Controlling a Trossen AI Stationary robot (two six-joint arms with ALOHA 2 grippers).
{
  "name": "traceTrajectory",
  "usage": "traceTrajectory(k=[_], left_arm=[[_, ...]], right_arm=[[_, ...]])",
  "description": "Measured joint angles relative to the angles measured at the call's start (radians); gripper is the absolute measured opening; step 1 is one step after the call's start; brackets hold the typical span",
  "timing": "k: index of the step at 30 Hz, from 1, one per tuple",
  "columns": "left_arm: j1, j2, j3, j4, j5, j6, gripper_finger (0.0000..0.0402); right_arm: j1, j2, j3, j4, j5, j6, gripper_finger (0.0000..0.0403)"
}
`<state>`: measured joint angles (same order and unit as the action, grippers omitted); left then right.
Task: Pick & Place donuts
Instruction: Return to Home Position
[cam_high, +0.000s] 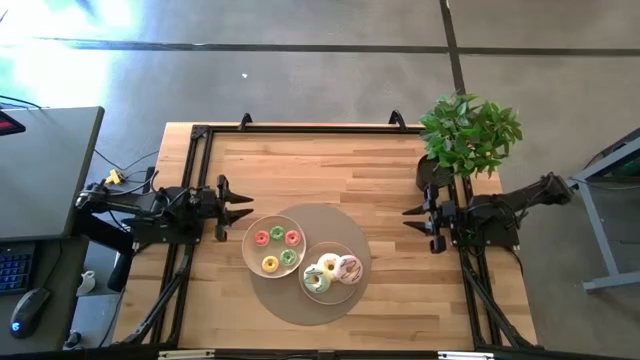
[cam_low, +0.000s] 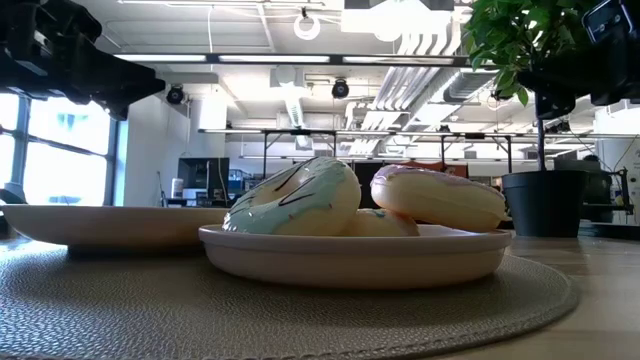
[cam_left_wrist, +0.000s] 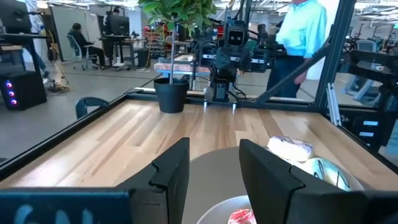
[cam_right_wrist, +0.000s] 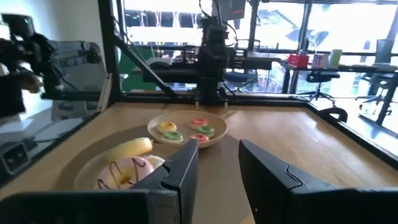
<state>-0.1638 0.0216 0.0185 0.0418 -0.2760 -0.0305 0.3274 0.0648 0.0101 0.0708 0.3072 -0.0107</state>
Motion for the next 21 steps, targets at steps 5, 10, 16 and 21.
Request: traceTrajectory(k=[5,10,16,21], left_arm=[[0.0,0.0,-0.001,0.0,-0.001,0.0,0.0138],[0.0,0.0,-0.001,0.0,-0.003,0.0,0.0138],[0.0,0.0,-0.002,0.0,-0.003,0.0,0.0138],[0.0,0.0,-0.002,-0.001,-0.003,0.0,0.0138]], right_arm=[[-0.04,0.016,0.0,-0.005,-0.007,-0.041,0.0113],[-0.065,0.021,0.0,-0.004,0.019,-0.041,0.0113],[-0.066,0.02,0.0,-0.003,0.016,-0.038,0.0113],[-0.066,0.02,0.0,-0.002,0.016,-0.01,0.0113]])
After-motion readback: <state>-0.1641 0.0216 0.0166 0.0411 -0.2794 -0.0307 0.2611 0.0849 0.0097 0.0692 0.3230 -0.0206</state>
